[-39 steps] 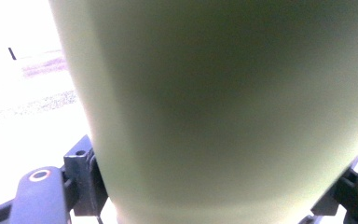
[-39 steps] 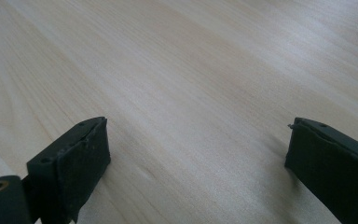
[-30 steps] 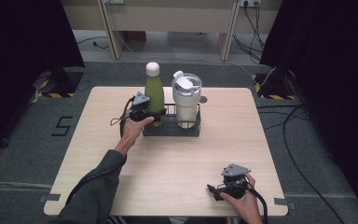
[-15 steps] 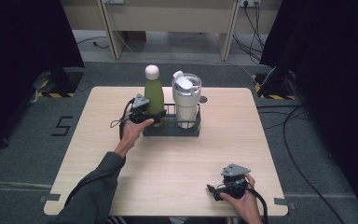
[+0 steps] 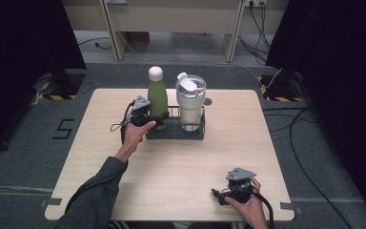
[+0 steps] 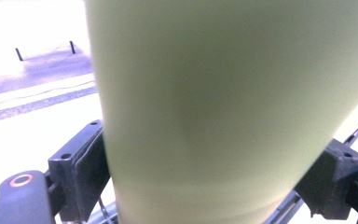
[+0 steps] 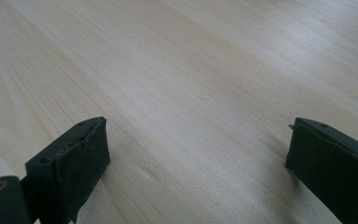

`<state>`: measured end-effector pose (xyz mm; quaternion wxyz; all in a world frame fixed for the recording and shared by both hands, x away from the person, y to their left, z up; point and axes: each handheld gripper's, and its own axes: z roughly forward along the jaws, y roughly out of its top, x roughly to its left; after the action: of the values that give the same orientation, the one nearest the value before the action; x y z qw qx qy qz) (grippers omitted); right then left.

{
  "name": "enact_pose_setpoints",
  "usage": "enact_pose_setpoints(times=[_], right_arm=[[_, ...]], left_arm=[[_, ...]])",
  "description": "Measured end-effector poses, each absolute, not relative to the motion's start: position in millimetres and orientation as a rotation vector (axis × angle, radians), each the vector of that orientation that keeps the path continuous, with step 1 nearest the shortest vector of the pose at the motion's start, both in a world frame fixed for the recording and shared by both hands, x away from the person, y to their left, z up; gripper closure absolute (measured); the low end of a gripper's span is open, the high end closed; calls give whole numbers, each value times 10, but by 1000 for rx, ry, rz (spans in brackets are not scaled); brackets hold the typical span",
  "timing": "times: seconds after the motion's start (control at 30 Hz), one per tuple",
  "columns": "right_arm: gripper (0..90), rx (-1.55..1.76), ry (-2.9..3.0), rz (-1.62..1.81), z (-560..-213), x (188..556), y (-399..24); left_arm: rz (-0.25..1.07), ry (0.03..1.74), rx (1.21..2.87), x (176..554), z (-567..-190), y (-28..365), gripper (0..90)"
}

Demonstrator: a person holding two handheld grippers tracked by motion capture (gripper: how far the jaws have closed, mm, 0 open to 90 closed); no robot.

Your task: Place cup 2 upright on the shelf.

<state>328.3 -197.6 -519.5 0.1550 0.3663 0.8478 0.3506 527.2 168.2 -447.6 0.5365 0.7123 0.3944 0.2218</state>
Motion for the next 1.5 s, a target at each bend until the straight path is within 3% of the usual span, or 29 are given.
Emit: enact_pose_setpoints(times=[1.5], right_arm=[[57,1044,2432,1003,-5195,3285,-1969]], left_arm=[[443,923,1723,4717,-4242,2041,146]])
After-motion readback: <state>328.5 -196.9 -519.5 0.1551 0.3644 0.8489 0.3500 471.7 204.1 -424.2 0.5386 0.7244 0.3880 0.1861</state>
